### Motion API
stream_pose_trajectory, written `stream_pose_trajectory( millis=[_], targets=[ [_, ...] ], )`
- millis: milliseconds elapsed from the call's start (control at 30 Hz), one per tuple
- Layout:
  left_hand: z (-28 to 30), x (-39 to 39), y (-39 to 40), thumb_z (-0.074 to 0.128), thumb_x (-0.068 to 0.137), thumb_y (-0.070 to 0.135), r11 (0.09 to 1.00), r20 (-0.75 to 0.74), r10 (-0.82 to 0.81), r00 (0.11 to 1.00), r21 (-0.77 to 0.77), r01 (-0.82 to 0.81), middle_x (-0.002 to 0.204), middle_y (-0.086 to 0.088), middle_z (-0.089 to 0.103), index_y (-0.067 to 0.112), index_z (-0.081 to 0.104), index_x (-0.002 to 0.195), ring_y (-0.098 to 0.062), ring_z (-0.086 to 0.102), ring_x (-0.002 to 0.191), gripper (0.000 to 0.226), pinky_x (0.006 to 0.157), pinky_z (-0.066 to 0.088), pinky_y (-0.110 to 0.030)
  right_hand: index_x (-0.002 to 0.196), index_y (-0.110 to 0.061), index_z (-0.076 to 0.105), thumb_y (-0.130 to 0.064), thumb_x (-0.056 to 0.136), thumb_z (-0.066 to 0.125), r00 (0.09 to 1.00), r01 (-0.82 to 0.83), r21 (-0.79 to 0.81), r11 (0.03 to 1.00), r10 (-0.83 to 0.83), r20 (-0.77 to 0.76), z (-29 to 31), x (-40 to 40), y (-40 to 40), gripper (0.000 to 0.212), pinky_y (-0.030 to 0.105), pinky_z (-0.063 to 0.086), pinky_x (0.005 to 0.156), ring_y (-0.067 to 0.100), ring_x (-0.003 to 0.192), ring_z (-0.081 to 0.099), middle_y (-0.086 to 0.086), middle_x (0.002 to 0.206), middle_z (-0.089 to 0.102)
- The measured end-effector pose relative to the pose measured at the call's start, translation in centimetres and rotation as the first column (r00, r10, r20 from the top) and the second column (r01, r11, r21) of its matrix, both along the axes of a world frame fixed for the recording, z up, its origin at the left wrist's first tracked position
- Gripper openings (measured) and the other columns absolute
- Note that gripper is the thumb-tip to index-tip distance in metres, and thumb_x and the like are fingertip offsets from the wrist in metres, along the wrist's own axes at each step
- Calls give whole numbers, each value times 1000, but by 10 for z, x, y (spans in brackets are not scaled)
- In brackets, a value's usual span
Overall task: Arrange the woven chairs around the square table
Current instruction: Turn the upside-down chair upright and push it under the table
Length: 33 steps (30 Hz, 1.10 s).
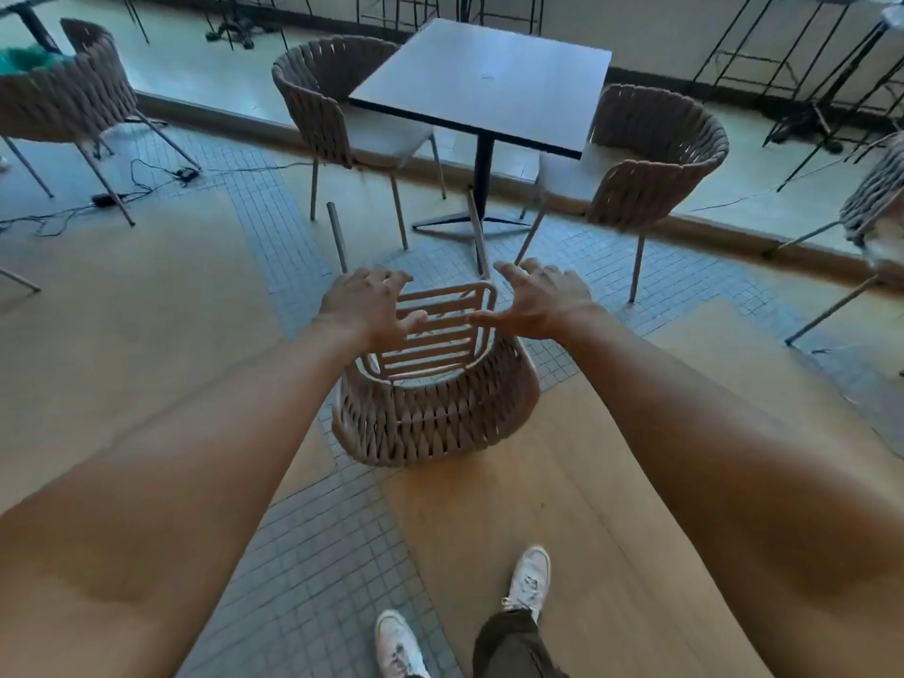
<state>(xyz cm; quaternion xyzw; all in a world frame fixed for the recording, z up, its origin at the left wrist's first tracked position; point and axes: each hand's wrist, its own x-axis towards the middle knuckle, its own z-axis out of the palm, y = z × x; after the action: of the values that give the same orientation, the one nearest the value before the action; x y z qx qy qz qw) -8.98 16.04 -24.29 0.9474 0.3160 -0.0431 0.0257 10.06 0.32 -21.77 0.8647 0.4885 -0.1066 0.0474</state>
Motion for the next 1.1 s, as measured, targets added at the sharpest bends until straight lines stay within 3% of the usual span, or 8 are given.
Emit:
stream_pose_trajectory(
  millis=[200, 467, 800, 1100],
  targets=[
    [-43, 13, 6, 40, 91, 73, 995, -28, 78, 997, -60, -79, 152, -7, 47, 27, 36, 152, -31, 42, 139, 76, 109, 36, -50, 158, -39, 23, -98, 71, 39, 994, -101, -38, 994, 100, -47, -58, 22, 21, 107, 57, 37, 109, 39, 138, 43, 9, 160, 35],
    [-111, 40, -11, 43, 93, 68, 970, -39, 195, 980, -139, -199, 152, -4, 47, 25, 38, 151, -26, 40, 141, 73, 112, 33, -48, 158, -36, 21, -97, 73, 37, 959, -262, -73, 962, 251, -131, -137, 56, 31, 106, 57, 25, 119, 34, 144, 38, 8, 161, 35],
    [-228, 33, -34, 44, 92, 67, 938, -107, 263, 959, -204, -280, 148, 0, 49, 25, 43, 148, -22, 40, 140, 69, 114, 34, -44, 159, -36, 21, -94, 75, 38, 940, -313, -179, 933, 278, -199, -261, 73, 19, 103, 56, 18, 122, 31, 148, 30, 7, 163, 31],
    [-348, 11, -35, 43, 93, 67, 944, -187, 225, 956, -203, -262, 148, -1, 49, 25, 44, 148, -22, 39, 142, 69, 115, 32, -43, 158, -36, 22, -94, 76, 36, 935, -318, -215, 923, 268, -232, -381, 45, 30, 101, 52, 15, 121, 28, 148, 29, 5, 161, 33]
  ],
)
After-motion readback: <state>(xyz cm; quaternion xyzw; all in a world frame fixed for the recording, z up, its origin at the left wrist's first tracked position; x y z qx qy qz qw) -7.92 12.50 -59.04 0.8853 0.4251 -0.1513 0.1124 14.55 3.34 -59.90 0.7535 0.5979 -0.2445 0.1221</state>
